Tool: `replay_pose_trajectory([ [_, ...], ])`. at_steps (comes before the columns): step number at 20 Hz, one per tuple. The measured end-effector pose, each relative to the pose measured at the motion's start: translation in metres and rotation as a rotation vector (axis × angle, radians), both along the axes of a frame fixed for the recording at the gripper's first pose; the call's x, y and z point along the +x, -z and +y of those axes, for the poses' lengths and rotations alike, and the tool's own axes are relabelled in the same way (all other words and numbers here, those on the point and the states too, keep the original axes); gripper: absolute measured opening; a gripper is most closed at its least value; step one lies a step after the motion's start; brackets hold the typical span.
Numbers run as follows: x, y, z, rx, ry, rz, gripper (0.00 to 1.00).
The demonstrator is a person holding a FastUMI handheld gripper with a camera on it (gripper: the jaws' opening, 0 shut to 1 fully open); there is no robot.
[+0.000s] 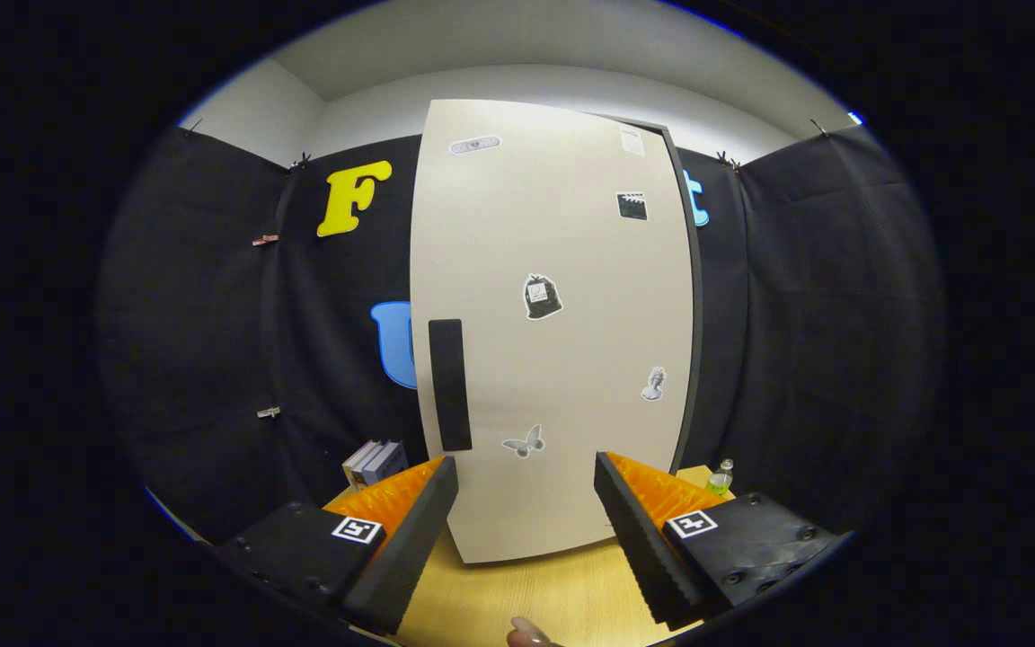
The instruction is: Open the shoe cabinet door, grab the shoes and put them into the shoe cabinet, then close the shoe cabinet door.
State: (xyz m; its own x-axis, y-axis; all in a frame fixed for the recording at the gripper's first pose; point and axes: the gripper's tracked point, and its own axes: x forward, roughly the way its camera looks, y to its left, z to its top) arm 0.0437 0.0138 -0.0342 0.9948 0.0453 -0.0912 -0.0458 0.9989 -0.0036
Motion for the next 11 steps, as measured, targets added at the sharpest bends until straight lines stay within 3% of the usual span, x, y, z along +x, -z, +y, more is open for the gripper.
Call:
replay_pose_trajectory([
  [11, 0.0009, -0.0016, -0.0036, -0.003, 0.024, -0.024, 0.99],
])
